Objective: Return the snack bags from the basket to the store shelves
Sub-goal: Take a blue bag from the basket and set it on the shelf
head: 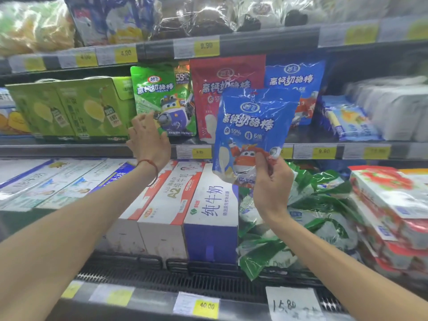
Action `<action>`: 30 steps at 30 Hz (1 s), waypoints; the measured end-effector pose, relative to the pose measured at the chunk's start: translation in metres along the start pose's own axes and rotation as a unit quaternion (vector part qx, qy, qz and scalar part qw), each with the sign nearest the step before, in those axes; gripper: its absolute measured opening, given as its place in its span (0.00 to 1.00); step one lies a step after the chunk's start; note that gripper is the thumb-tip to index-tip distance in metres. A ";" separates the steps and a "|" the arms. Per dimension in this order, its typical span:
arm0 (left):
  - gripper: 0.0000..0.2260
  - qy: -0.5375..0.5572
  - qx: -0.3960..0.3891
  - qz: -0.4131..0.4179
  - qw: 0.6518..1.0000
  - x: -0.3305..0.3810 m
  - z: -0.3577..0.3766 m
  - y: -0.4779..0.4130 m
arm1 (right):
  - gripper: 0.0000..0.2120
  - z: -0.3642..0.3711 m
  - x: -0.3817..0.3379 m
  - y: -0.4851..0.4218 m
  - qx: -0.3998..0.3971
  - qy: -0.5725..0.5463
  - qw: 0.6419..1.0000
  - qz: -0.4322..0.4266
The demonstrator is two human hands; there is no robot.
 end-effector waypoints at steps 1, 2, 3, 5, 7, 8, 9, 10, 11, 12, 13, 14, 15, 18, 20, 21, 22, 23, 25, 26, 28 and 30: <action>0.19 0.031 0.020 0.022 0.999 0.005 -0.004 0.005 | 0.12 -0.004 0.000 -0.002 0.008 0.006 1.000 0.002; 0.17 0.078 0.040 0.057 0.995 0.013 -0.008 0.012 | 0.13 -0.010 -0.001 -0.003 0.016 0.012 1.000 0.004; 0.15 0.136 0.054 0.097 0.985 0.023 -0.014 0.018 | 0.14 -0.014 -0.002 -0.005 0.021 0.014 1.000 0.006; 0.12 0.242 0.052 0.161 0.955 0.048 -0.023 0.030 | 0.13 -0.025 -0.004 -0.009 0.028 0.015 0.999 0.005; 0.09 0.304 0.018 0.192 0.933 0.076 -0.027 0.041 | 0.11 -0.036 -0.008 -0.014 0.035 0.016 0.999 0.001; 0.08 0.324 -0.012 0.199 0.925 0.090 -0.028 0.046 | 0.10 -0.041 -0.010 -0.017 0.040 0.013 0.999 0.001; 0.08 0.336 -0.054 0.203 0.918 0.104 -0.025 0.052 | 0.09 -0.047 -0.012 -0.022 0.046 0.012 0.999 0.002; 0.08 0.336 -0.100 0.205 0.914 0.117 -0.021 0.056 | 0.10 -0.053 -0.013 -0.027 0.051 0.008 0.999 0.004; 0.09 0.323 -0.148 0.206 0.912 0.128 -0.017 0.060 | 0.11 -0.058 -0.012 -0.033 0.056 0.003 0.998 0.009; 0.10 0.307 -0.195 0.207 0.908 0.139 -0.012 0.064 | 0.12 -0.064 -0.010 -0.040 0.062 -0.002 0.998 0.017; 0.12 0.298 -0.238 0.206 0.901 0.148 -0.007 0.067 | 0.13 -0.069 -0.008 -0.048 0.070 -0.005 0.997 0.023; 0.13 0.293 -0.272 0.205 0.893 0.156 -0.002 0.069 | 0.12 -0.073 -0.007 -0.056 0.076 -0.007 0.997 0.027; 0.14 0.291 -0.291 0.206 0.888 0.164 0.001 0.070 | 0.10 -0.078 -0.008 -0.064 0.078 -0.009 0.997 0.028; 0.17 0.329 -0.327 0.195 0.864 0.183 0.009 0.068 | 0.07 -0.084 -0.014 -0.080 0.057 -0.029 0.998 0.027; 0.19 0.364 -0.333 0.178 0.852 0.195 0.013 0.065 | 0.05 -0.089 -0.014 -0.093 0.051 -0.027 0.998 0.026; 0.19 0.362 -0.321 0.171 0.858 0.199 0.015 0.064 | 0.05 -0.090 -0.013 -0.099 0.049 -0.025 0.998 0.026; 0.19 0.358 -0.308 0.164 0.866 0.202 0.017 0.062 | 0.05 -0.091 -0.011 -0.105 0.046 -0.021 0.998 0.027; 0.19 0.363 -0.296 0.155 0.870 0.208 0.020 0.062 | 0.05 -0.093 -0.010 -0.113 0.043 -0.013 0.999 0.025; 0.18 0.383 -0.278 0.130 0.871 0.217 0.026 0.061 | 0.09 -0.096 -0.008 -0.126 0.032 0.009 0.999 0.025; 0.18 0.389 -0.263 0.121 0.874 0.222 0.028 0.061 | 0.12 -0.097 -0.007 -0.132 0.022 0.024 0.999 0.025; 0.17 0.385 -0.238 0.118 0.884 0.232 0.033 0.060 | 0.21 -0.098 -0.006 -0.140 0.004 0.062 0.998 0.017; 0.17 0.382 -0.245 0.112 0.884 0.240 0.043 0.059 | 0.29 -0.099 -0.005 -0.147 -0.002 0.108 0.994 -0.003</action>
Point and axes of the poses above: each hand's wrist, its own y-axis away from the middle knuckle, its own z-axis out of the palm, x = y × z, the point moved 4 cm from there along -y, towards the middle knuckle, and after that the axes turned 2 degrees about -y, right-handed, at the moved point
